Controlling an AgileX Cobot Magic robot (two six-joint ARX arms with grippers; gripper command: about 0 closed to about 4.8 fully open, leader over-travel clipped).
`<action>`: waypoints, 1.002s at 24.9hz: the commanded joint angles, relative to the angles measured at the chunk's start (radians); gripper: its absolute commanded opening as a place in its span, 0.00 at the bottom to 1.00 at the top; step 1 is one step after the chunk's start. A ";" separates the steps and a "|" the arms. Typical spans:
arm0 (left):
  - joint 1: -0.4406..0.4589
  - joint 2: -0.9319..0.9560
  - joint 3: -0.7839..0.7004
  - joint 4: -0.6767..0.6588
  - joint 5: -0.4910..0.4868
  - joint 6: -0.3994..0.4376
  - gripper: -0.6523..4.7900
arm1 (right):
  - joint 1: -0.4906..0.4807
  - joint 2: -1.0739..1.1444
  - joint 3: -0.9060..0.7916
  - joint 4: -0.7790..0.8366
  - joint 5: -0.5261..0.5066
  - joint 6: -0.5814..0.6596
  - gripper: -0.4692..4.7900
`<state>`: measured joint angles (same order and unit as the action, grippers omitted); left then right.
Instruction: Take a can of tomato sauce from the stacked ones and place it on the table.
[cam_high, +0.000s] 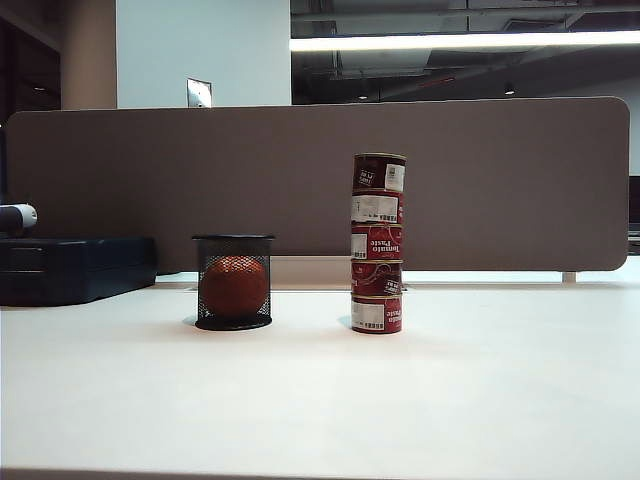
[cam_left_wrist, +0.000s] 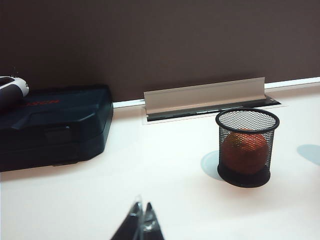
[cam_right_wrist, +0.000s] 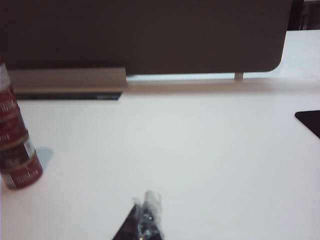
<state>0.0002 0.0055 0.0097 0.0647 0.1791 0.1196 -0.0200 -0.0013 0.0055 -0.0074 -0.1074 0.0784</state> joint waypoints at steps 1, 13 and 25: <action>0.002 0.001 0.003 0.012 0.008 0.000 0.11 | 0.000 -0.001 0.014 0.072 -0.031 0.043 0.07; 0.001 0.001 0.004 0.058 0.213 0.000 0.11 | 0.003 0.021 0.287 -0.099 -0.052 0.054 0.07; 0.001 0.001 0.004 0.057 0.256 -0.004 0.11 | 0.012 0.488 0.652 -0.100 -0.283 0.053 0.24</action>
<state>0.0002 0.0055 0.0105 0.1108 0.4278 0.1162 -0.0124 0.4492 0.6266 -0.1226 -0.3550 0.1307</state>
